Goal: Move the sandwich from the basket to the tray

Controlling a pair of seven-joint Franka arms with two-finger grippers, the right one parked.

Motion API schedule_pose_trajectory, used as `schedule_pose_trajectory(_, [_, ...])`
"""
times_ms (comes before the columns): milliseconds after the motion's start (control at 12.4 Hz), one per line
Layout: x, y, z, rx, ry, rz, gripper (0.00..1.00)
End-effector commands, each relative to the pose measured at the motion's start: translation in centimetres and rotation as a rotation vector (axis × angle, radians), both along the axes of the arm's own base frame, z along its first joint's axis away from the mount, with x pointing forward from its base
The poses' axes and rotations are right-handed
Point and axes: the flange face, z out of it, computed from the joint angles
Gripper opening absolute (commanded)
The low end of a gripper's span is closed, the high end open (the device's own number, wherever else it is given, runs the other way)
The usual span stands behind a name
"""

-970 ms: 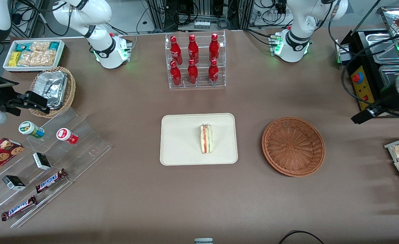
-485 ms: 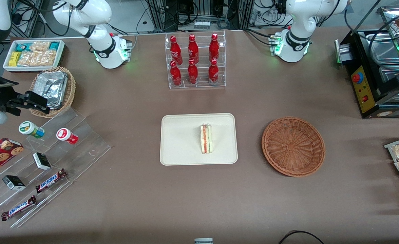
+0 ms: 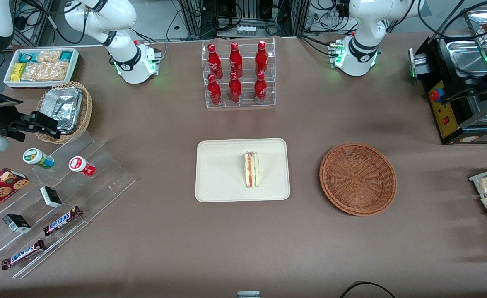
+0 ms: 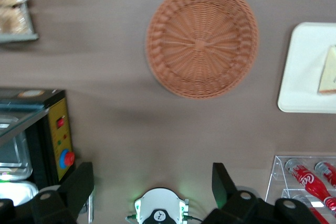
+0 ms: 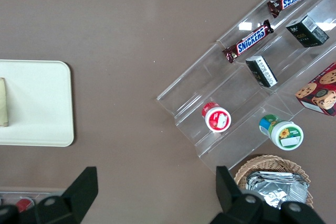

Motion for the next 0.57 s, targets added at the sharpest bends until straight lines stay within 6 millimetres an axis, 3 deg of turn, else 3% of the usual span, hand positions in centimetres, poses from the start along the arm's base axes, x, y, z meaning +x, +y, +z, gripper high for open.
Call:
schedule_pose_trajectory(0, [0.8,-1.7,-0.2,-0.009,-0.019,-0.084,0.99])
schedule_pose_trajectory(485, [0.3,-0.8,-0.1,0.051,0.004,-0.063,0.99])
